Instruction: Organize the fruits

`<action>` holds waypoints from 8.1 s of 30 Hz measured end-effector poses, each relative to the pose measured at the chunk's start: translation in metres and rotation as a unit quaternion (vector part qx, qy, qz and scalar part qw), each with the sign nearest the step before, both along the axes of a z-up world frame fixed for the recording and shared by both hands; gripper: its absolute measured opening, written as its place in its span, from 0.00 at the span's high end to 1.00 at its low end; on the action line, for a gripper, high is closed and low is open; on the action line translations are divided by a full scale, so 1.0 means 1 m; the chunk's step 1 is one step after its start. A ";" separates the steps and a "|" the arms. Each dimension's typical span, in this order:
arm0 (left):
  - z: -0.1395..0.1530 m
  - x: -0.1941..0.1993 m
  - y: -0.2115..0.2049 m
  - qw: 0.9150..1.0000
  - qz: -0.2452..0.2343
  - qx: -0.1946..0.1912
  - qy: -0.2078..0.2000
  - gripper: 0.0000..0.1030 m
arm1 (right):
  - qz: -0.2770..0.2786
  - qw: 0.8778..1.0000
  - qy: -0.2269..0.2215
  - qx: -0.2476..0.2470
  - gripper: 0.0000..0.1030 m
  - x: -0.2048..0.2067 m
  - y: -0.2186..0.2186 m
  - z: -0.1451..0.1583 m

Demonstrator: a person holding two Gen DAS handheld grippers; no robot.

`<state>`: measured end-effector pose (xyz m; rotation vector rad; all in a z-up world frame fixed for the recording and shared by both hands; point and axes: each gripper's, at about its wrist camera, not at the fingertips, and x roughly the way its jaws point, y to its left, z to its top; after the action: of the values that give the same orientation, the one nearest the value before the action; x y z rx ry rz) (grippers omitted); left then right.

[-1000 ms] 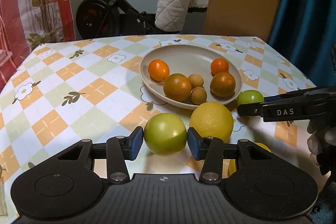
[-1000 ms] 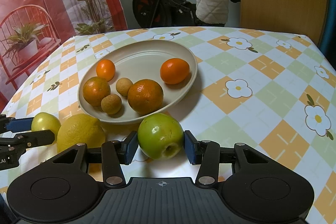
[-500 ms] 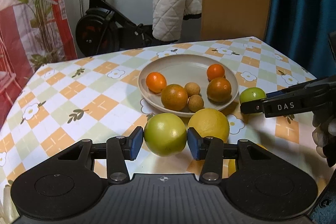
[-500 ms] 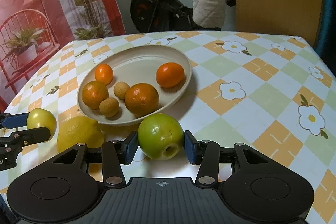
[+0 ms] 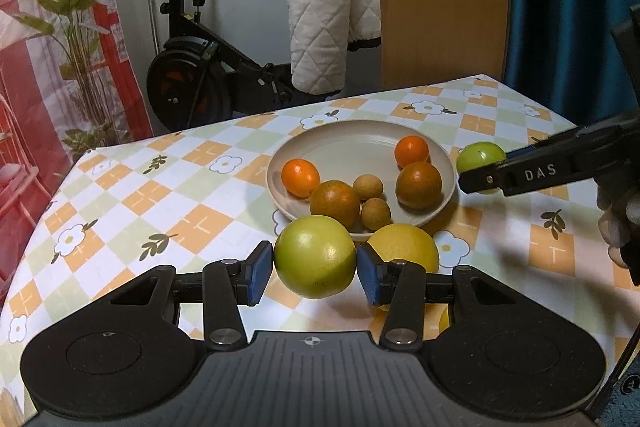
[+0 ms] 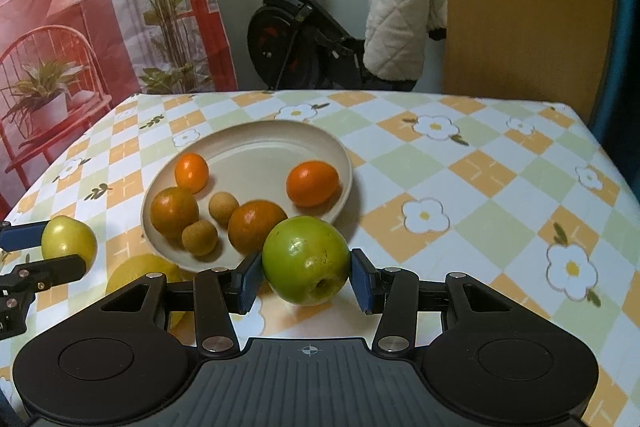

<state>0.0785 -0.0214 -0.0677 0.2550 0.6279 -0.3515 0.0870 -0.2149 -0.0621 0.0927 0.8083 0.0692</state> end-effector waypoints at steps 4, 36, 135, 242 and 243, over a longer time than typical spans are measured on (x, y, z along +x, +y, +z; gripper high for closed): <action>0.000 0.002 0.001 1.000 0.000 -0.003 0.001 0.53 | 0.015 1.000 -0.006 -0.013 0.59 0.009 0.005 0.001; 0.029 0.095 0.001 0.995 0.023 -0.095 0.017 0.53 | 0.048 0.999 -0.018 -0.013 0.59 0.080 0.011 0.012; -0.005 -0.002 0.019 0.977 -0.004 -0.131 0.166 0.52 | 0.108 0.992 0.059 0.006 0.47 -0.070 0.055 0.027; 0.012 0.133 -0.029 0.973 -0.053 -0.159 0.159 0.51 | 0.118 0.993 -0.008 0.014 0.53 0.086 0.044 0.028; 0.010 0.135 -0.027 0.973 -0.051 -0.159 0.160 0.51 | 0.119 0.993 -0.007 0.015 0.53 0.089 0.045 0.026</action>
<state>0.2135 -0.0487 -0.0572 -0.0804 0.8649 -0.5923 0.1760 -0.1699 -0.0359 0.0239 0.8016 0.3072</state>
